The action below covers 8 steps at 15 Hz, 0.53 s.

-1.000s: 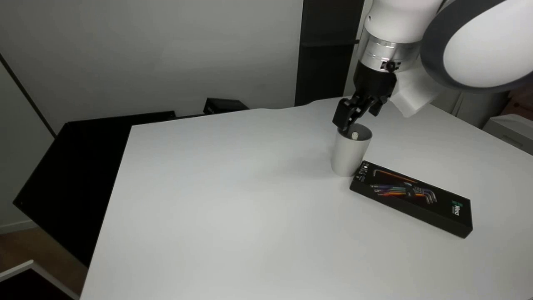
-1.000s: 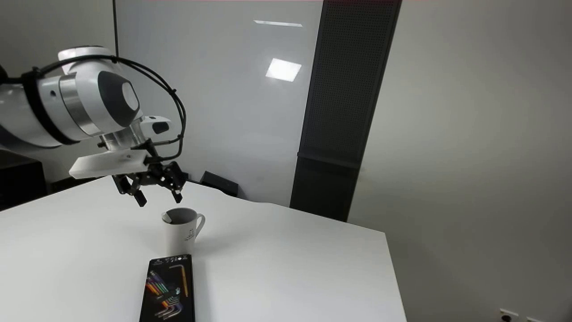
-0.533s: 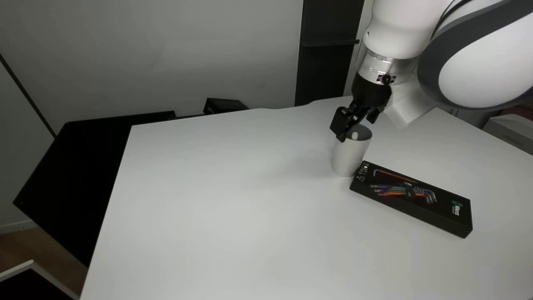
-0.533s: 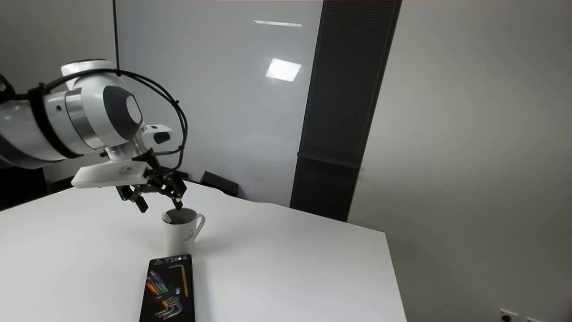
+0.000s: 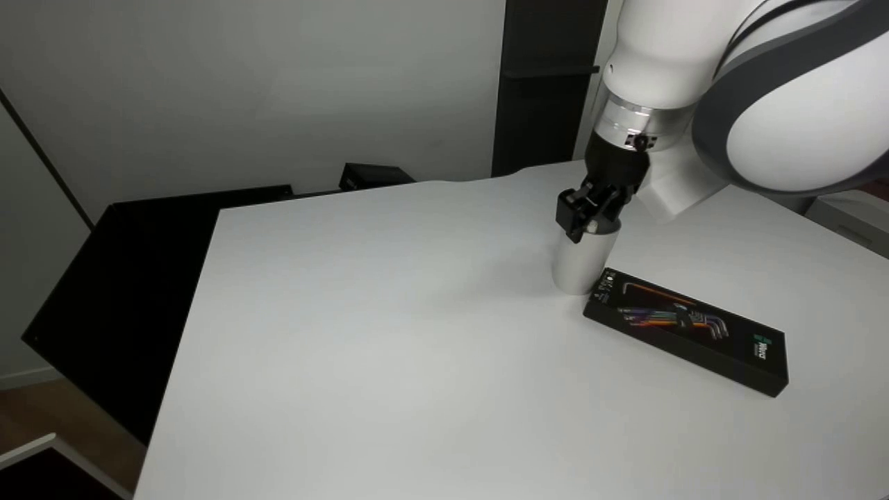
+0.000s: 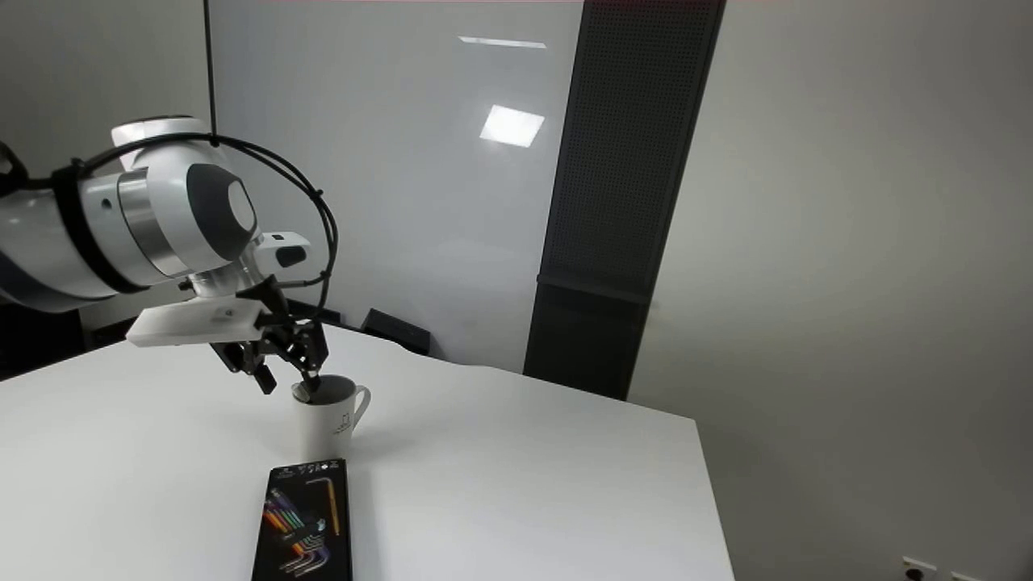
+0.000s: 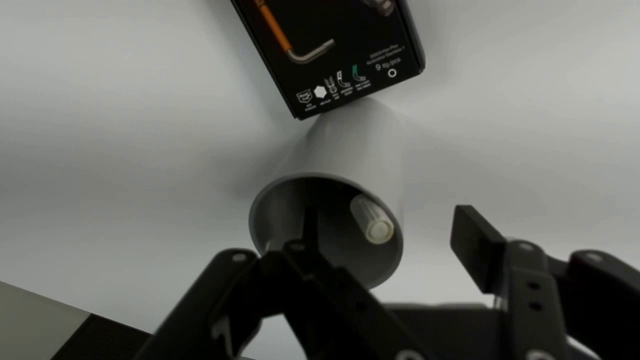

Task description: Put the marker on the table, put it back in the mug then put it back on the table

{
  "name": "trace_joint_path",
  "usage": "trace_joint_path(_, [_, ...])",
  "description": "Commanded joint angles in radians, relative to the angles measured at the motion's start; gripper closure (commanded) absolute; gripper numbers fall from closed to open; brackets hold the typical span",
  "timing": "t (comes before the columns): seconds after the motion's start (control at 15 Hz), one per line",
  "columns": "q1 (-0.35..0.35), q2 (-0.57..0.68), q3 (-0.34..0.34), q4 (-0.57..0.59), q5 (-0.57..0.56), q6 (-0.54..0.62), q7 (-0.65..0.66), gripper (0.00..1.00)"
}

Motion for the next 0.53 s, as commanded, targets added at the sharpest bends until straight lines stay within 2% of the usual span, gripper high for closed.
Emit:
trace_joint_path(0.0, [0.010,-0.001,-0.013,-0.003,-0.002,0.012,0.045,0.57])
trace_joint_path(0.47, [-0.001,-0.007,-0.004,0.006,0.025,-0.013,0.036,0.98])
